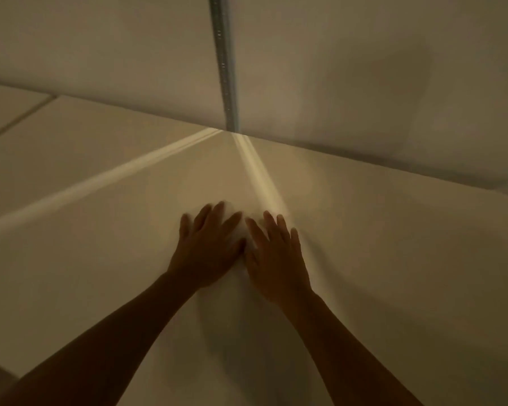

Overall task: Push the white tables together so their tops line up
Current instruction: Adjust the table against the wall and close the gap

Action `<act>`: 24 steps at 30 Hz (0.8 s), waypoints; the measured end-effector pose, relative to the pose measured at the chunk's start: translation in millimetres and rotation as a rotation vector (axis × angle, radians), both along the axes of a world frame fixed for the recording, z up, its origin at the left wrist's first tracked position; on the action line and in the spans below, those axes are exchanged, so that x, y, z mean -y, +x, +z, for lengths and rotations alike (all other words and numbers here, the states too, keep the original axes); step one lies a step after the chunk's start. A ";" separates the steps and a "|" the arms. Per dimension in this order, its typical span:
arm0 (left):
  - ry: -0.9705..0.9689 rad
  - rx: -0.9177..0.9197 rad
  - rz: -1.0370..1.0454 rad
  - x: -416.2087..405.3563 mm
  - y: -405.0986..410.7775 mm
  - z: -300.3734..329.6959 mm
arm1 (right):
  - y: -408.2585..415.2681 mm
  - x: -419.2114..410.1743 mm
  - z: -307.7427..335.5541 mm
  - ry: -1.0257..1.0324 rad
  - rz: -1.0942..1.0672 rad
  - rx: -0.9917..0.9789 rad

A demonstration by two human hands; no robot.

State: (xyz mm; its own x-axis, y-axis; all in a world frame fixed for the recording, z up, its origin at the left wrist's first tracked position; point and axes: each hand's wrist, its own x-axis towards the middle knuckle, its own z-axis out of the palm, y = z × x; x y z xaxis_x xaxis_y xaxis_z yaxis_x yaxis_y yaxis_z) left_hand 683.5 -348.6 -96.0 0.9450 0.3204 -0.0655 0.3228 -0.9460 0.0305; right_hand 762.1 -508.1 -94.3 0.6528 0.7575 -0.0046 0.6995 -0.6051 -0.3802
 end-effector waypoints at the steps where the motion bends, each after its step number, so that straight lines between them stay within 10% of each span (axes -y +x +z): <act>1: -0.006 -0.009 0.020 -10.5 -14.0 -0.8 | -10.4 -11.0 -0.6 0.007 0.003 -0.012; 24: -0.020 0.053 0.419 -285.8 -234.6 -7.7 | -186.7 -326.1 -5.8 -0.032 0.484 0.071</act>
